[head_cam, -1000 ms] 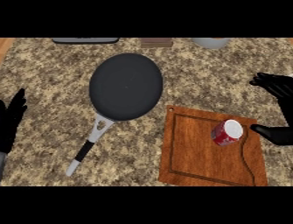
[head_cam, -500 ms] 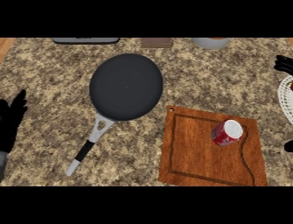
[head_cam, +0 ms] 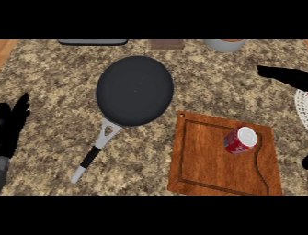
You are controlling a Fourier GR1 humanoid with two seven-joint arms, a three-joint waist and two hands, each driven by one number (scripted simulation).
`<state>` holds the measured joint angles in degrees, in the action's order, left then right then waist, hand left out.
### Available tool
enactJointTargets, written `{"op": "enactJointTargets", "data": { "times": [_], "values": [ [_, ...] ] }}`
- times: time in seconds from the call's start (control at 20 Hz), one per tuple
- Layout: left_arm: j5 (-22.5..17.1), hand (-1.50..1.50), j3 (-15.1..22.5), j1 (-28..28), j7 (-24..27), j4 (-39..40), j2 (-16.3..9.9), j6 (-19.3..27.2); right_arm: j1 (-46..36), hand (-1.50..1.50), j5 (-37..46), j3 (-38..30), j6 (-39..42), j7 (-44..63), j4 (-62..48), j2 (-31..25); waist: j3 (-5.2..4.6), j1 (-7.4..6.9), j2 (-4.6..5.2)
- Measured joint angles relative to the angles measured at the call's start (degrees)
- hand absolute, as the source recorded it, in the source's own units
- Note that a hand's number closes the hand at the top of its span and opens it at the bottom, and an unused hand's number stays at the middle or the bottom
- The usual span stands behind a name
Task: Pick the can from the cutting board and place it in the pan
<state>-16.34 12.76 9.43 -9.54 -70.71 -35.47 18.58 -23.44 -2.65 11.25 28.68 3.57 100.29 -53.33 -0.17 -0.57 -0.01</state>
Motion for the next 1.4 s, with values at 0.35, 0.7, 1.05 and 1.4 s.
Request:
{"op": "enactJointTargets", "data": {
  "times": [0.35,0.7,1.05,1.4],
  "values": [
    [1.2,0.00,-1.3,-0.3,0.7,0.6,0.9,-1.0,-1.2,-1.50,9.0,7.3,4.0,7.9,4.1,1.9,0.10,0.19,0.00],
    [3.2,0.00,-3.0,-1.7,-0.2,-1.1,2.1,-1.8,-0.1,-1.50,18.6,12.1,5.2,11.9,3.4,9.4,0.15,0.21,0.01],
    [6.2,0.00,-5.0,-1.7,-2.0,-2.2,4.2,-2.7,3.8,-1.50,28.9,11.1,5.4,7.7,1.6,11.8,0.18,0.43,0.00],
    [8.3,0.00,-8.2,-2.1,-2.2,-2.0,5.5,-5.6,5.5,-1.50,36.4,10.6,7.6,4.8,0.0,15.9,0.19,0.43,0.01]
  ]
}}
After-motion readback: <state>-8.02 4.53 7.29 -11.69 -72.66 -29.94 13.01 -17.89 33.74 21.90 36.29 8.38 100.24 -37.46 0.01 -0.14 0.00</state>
